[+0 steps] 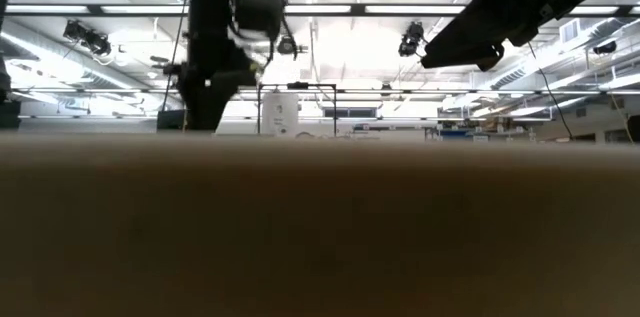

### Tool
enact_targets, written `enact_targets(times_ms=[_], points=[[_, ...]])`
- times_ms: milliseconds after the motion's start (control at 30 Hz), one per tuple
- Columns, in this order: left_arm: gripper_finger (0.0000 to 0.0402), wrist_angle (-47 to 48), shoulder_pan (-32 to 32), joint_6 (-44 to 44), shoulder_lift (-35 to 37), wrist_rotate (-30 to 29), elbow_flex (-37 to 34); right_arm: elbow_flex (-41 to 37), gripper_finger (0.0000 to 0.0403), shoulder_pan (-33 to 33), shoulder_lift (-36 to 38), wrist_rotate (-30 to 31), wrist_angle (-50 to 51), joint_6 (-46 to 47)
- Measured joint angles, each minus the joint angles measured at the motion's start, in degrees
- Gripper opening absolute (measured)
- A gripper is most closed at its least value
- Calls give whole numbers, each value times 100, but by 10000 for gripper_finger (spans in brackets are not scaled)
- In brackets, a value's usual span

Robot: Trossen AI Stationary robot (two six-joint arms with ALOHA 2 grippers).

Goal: Stack plastic plates
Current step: Stack the orange plate on top of the green plate

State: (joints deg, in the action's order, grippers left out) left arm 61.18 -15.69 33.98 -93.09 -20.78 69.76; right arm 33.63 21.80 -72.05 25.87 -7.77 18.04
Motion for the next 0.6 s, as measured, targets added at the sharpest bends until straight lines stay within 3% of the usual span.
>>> enact_targets(times_ms=[100, 300, 467, 600], points=[[187, -721, 481, 63, 473, -466, -152, 0, 155, -1, 1, 1, 28, 30], [188, -3294, 1389, -380, 1361, -879, -1132, 2, 155, -70, 2, 70, 397, 585], [188, -5781, 1771, -1235, 1941, -879, -2339, 2, 155, -630, 0, 125, 1011, 1109], [188, -7323, 1660, -1639, 2238, -636, -3352, 5, 155, -1357, -1, -137, 1438, 1244]])
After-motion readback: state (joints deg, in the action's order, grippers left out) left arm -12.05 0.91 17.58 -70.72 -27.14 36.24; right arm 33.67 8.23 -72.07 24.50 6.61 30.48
